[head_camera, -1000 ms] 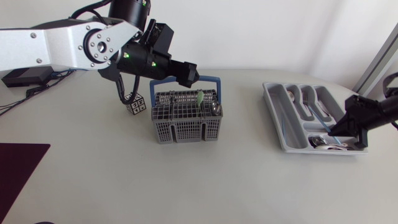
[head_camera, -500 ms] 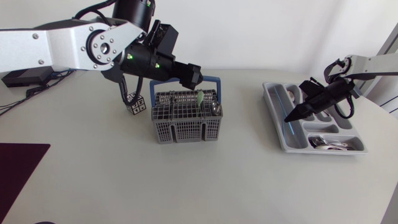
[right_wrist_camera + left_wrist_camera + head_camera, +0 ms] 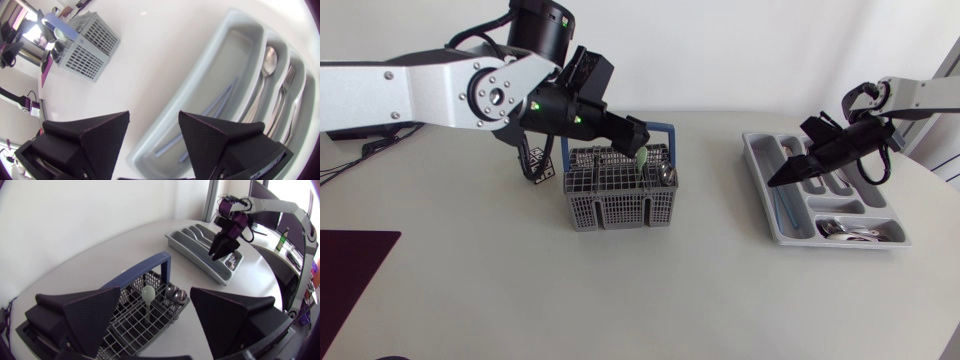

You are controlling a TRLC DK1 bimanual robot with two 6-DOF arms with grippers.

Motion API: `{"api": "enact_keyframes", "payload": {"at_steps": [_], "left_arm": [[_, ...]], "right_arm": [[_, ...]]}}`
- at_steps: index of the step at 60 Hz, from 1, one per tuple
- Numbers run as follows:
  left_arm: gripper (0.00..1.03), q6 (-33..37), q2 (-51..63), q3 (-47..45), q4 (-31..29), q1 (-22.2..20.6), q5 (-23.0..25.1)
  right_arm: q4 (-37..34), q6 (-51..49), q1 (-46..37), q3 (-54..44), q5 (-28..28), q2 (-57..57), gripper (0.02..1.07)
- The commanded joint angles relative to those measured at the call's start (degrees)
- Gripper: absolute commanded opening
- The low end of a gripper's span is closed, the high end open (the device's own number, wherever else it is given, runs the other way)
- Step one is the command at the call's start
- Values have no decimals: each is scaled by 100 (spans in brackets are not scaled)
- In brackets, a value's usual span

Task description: Transfer all utensils from the basket to the drawer tray.

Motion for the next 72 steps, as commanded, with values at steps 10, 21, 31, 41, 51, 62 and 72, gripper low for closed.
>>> {"api": "enact_keyframes", "payload": {"at_steps": [10,21,31,41,51,62,72], "left_arm": [[98,453,123,-484,298,-61,-55],[98,751,88,-712,368,-44,-82],[98,910,35,-1002,517,-17,-82],[98,989,17,-1178,623,44,-82],[98,997,17,-1319,755,62,-82],[98,1033,17,-1380,799,62,-82],[98,1033,17,-1433,843,36,-82]], "right_arm": [[487,652,1154,-800,-257,-1063,82],[847,1294,1981,-738,-327,-1072,62],[1137,1733,2490,-668,-354,-993,50],[1278,2023,2789,-580,-354,-879,38],[1427,2216,3009,-598,-274,-765,19],[1656,2463,3176,-633,68,-659,7],[1682,2515,3176,-633,147,-686,7]]}}
